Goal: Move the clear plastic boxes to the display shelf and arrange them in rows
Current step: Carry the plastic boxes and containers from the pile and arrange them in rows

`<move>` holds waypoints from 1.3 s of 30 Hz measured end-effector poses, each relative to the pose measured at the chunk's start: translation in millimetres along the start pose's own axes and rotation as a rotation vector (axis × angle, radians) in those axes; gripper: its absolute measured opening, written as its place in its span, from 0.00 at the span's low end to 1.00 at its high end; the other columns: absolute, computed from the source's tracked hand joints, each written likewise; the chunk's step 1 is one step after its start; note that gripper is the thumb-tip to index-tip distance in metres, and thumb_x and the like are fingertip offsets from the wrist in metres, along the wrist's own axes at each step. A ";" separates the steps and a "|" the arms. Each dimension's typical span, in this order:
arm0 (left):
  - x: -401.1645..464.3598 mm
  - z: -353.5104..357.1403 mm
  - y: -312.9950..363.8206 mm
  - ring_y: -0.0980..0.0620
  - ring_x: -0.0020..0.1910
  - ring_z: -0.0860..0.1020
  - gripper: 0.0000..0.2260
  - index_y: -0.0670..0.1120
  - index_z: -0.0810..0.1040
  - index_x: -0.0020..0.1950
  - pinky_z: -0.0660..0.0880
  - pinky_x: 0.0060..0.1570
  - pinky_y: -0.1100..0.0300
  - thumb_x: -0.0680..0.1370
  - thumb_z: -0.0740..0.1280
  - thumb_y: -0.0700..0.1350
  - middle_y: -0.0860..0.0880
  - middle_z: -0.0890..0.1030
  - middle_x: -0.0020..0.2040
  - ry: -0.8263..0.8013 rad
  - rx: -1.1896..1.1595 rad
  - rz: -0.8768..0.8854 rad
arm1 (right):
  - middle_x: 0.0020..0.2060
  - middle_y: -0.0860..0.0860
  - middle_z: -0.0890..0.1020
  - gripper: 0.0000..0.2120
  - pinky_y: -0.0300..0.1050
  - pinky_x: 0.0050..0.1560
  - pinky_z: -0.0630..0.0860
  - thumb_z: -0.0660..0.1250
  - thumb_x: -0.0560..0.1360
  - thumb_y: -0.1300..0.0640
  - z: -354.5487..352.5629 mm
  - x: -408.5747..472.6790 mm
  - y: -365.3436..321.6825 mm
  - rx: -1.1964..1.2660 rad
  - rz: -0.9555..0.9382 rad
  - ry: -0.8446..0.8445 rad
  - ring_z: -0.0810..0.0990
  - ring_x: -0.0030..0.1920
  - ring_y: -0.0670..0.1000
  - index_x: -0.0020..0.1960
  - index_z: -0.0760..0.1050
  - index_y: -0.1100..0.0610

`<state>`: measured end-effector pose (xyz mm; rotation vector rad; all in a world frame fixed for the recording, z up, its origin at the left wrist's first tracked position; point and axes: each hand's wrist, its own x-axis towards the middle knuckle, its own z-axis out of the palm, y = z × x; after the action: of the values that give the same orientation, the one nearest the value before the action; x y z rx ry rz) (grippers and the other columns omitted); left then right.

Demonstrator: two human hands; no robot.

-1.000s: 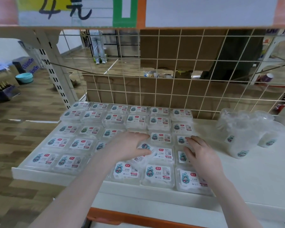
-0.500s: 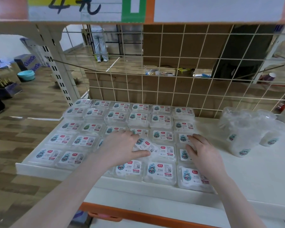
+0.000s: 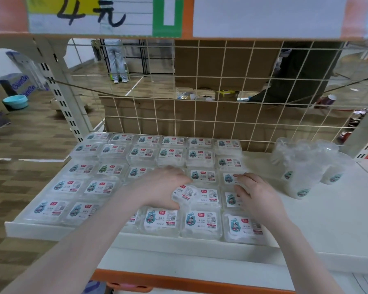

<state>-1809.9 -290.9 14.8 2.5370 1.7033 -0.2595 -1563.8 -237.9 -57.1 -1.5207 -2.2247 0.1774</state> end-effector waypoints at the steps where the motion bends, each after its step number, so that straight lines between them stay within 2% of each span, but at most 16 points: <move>1: 1.8 -0.1 -0.1 0.51 0.62 0.68 0.28 0.52 0.65 0.71 0.70 0.60 0.55 0.72 0.67 0.53 0.51 0.71 0.64 -0.007 0.012 -0.007 | 0.59 0.53 0.78 0.14 0.46 0.57 0.70 0.64 0.77 0.56 -1.3 -1.2 3.2 0.004 -0.003 0.028 0.75 0.59 0.56 0.61 0.76 0.58; 6: 12.2 -3.1 5.8 0.51 0.59 0.70 0.28 0.50 0.67 0.68 0.72 0.57 0.56 0.71 0.67 0.57 0.50 0.72 0.63 -0.006 0.016 -0.036 | 0.47 0.58 0.82 0.08 0.50 0.45 0.75 0.70 0.72 0.64 -7.5 -12.6 23.1 -0.004 -0.002 0.196 0.80 0.46 0.62 0.52 0.80 0.63; 9: 22.5 -8.7 14.8 0.50 0.60 0.71 0.29 0.50 0.66 0.69 0.71 0.58 0.55 0.71 0.67 0.59 0.50 0.71 0.64 0.013 -0.007 -0.048 | 0.45 0.57 0.82 0.08 0.49 0.39 0.76 0.71 0.71 0.64 -8.9 -21.5 39.0 -0.066 0.006 0.226 0.80 0.42 0.61 0.50 0.81 0.62; 16: 56.9 -22.7 47.0 0.51 0.54 0.75 0.30 0.51 0.68 0.66 0.75 0.51 0.55 0.70 0.67 0.64 0.52 0.75 0.59 0.060 -0.009 -0.066 | 0.39 0.55 0.81 0.08 0.49 0.36 0.77 0.75 0.66 0.64 -8.7 -34.6 65.6 -0.132 0.014 0.216 0.80 0.38 0.60 0.44 0.81 0.59; 21: 83.0 -28.8 70.1 0.50 0.54 0.75 0.30 0.48 0.70 0.66 0.73 0.50 0.58 0.70 0.69 0.63 0.51 0.76 0.59 0.088 -0.064 -0.096 | 0.37 0.54 0.81 0.09 0.46 0.34 0.78 0.77 0.63 0.65 -11.8 -35.6 84.1 -0.149 -0.022 0.183 0.80 0.36 0.59 0.42 0.82 0.60; 25: 106.1 -33.9 79.1 0.49 0.55 0.75 0.29 0.47 0.71 0.64 0.74 0.52 0.55 0.70 0.71 0.61 0.50 0.76 0.58 0.064 -0.092 -0.117 | 0.37 0.53 0.81 0.03 0.43 0.33 0.77 0.70 0.66 0.60 -10.2 -38.4 90.8 -0.153 -0.043 0.201 0.79 0.35 0.58 0.40 0.81 0.59; 28: 122.5 -34.1 79.4 0.50 0.50 0.76 0.25 0.46 0.73 0.59 0.73 0.47 0.56 0.69 0.71 0.59 0.50 0.77 0.54 0.047 -0.115 -0.109 | 0.37 0.52 0.81 0.05 0.42 0.33 0.76 0.69 0.65 0.58 -7.0 -37.9 93.5 -0.164 -0.065 0.199 0.78 0.34 0.57 0.39 0.81 0.58; 30: 132.3 -32.6 77.2 0.51 0.43 0.75 0.21 0.44 0.74 0.52 0.69 0.39 0.59 0.70 0.72 0.57 0.48 0.78 0.48 0.055 -0.120 -0.098 | 0.36 0.52 0.81 0.07 0.42 0.33 0.75 0.66 0.67 0.56 -6.3 -38.7 93.7 -0.168 -0.066 0.210 0.78 0.34 0.56 0.39 0.81 0.57; 32: 140.3 -30.6 74.3 0.51 0.38 0.73 0.19 0.43 0.74 0.48 0.67 0.37 0.59 0.70 0.72 0.56 0.47 0.77 0.43 0.062 -0.113 -0.101 | 0.36 0.52 0.80 0.09 0.42 0.32 0.75 0.63 0.67 0.55 -5.3 -39.2 93.5 -0.180 -0.063 0.222 0.78 0.34 0.55 0.39 0.80 0.57; 37: 149.9 -28.0 71.7 0.50 0.41 0.76 0.16 0.44 0.74 0.45 0.68 0.37 0.60 0.70 0.72 0.55 0.48 0.78 0.42 0.080 -0.061 -0.114 | 0.35 0.54 0.79 0.04 0.46 0.31 0.77 0.70 0.66 0.59 -1.7 -40.3 94.5 -0.164 -0.073 0.235 0.77 0.34 0.57 0.39 0.79 0.59; 39: 151.2 -27.2 71.8 0.51 0.40 0.76 0.15 0.44 0.74 0.46 0.67 0.37 0.61 0.71 0.71 0.55 0.48 0.78 0.43 0.092 -0.037 -0.116 | 0.36 0.54 0.79 0.05 0.47 0.32 0.77 0.73 0.65 0.60 0.3 -40.6 95.1 -0.162 -0.078 0.229 0.77 0.34 0.58 0.39 0.79 0.59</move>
<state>-1684.9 -176.2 11.8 2.4635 1.8733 -0.1185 -1470.4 -237.9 -101.5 -1.4511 -2.1515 -0.1954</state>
